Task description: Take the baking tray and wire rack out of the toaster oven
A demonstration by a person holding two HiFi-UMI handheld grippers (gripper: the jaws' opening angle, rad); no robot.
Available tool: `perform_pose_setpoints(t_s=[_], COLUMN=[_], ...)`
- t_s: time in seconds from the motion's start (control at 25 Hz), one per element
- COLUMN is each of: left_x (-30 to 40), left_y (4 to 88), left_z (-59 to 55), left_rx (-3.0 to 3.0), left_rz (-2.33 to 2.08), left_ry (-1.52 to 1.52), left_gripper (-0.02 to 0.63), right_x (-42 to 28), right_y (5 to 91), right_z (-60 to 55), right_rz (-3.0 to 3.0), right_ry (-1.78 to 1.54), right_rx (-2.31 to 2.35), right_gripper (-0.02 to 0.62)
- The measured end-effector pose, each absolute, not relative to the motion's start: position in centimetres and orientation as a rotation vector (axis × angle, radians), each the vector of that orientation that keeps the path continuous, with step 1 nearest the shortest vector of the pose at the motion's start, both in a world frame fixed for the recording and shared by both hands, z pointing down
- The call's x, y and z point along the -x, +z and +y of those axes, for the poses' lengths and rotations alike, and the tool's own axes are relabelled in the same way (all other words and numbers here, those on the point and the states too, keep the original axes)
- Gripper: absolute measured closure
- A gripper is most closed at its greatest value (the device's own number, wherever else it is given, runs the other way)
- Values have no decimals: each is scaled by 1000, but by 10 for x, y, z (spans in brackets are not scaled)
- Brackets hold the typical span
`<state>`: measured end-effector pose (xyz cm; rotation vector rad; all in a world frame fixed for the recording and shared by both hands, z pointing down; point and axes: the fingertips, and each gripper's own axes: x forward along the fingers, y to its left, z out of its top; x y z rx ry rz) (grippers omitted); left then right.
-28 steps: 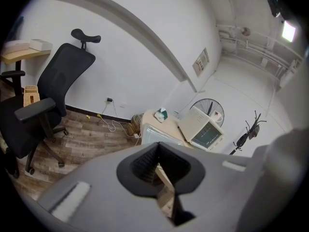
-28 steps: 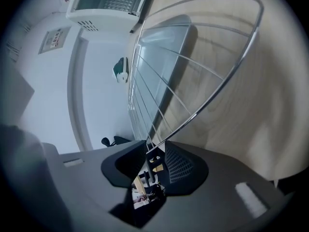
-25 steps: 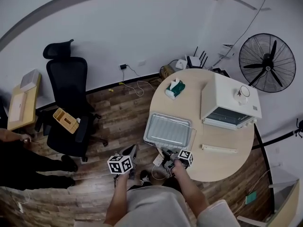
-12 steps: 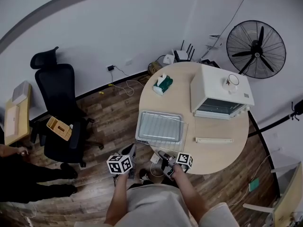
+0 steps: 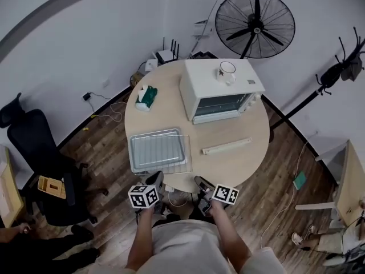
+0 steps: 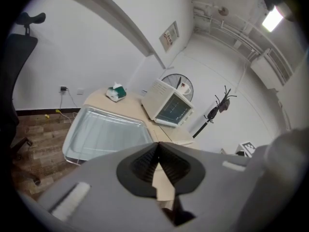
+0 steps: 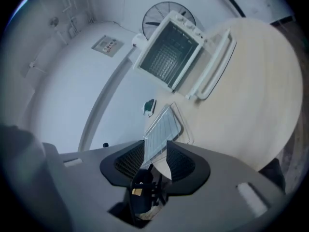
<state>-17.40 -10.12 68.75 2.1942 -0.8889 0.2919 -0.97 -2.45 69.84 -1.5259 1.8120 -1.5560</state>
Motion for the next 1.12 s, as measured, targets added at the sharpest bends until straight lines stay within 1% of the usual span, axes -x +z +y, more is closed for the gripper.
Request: perform_pose_setpoints(t_s=[0.2, 0.44, 0.8, 1.12], left_x=[127, 82, 22, -31], left_y=[672, 654, 635, 621], left_z=[-96, -78, -33, -4], left_rx=[-2239, -2300, -2376, -2439], left_rz=[-808, -809, -884, -903], left_ry=[275, 297, 350, 359], left_gripper=[551, 551, 551, 551], right_x=[-33, -51, -87, -118], right_y=[678, 653, 620, 619], right_z=[-4, 5, 35, 63], right_rz=[1843, 2102, 2364, 2492], right_ry=[-1297, -1034, -793, -704], right_rx=[1771, 1988, 1993, 1932], right_gripper=[476, 476, 477, 477])
